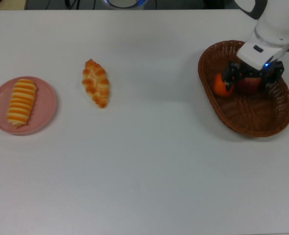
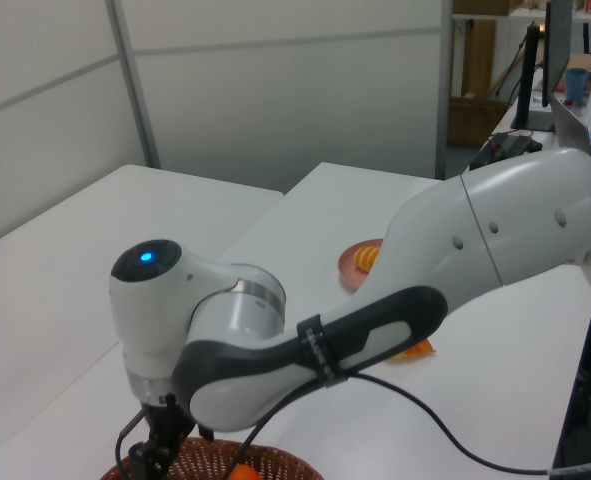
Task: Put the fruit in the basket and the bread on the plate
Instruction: 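Release the orange and move down onto the braided bread roll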
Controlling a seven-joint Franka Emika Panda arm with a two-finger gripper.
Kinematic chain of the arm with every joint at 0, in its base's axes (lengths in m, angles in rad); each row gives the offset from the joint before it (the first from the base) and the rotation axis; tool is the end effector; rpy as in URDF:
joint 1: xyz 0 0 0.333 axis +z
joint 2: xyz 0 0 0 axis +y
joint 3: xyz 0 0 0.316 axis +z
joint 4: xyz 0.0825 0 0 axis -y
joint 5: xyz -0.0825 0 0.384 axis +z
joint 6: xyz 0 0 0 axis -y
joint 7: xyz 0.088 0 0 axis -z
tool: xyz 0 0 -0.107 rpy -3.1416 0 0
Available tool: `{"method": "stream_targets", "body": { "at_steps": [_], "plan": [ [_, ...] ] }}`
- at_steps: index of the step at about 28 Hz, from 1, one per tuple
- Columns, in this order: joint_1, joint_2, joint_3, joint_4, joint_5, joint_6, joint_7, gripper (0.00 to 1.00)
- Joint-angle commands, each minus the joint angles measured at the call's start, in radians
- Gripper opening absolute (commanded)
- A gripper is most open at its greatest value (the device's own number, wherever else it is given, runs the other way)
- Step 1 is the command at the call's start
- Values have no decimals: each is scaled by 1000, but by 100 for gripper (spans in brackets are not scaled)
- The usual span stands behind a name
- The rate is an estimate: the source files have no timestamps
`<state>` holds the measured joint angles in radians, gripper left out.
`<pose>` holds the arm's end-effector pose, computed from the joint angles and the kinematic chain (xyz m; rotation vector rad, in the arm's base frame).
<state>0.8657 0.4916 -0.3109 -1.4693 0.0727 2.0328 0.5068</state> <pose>0.5748 0.4040 0.4154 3.1166 0.0938 0.1888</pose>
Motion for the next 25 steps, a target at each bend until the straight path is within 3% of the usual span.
{"method": "stream_targets", "body": {
  "at_steps": [1, 4, 10, 13, 15, 19, 25],
  "plan": [
    [-71, -100, 15, -20, -25, -155, 7, 100],
    [-128, -133, 15, -35, -31, -215, -40, 100],
    [-327, -223, 15, -110, -33, -301, -255, 100],
    [-393, -255, 15, -149, -34, -301, -332, 100],
    [-440, -266, 15, -187, -60, -298, -384, 100],
    [-481, -269, 15, -241, -100, -247, -410, 100],
    [-504, -304, 13, -423, -125, -43, -470, 100]
  ]
}}
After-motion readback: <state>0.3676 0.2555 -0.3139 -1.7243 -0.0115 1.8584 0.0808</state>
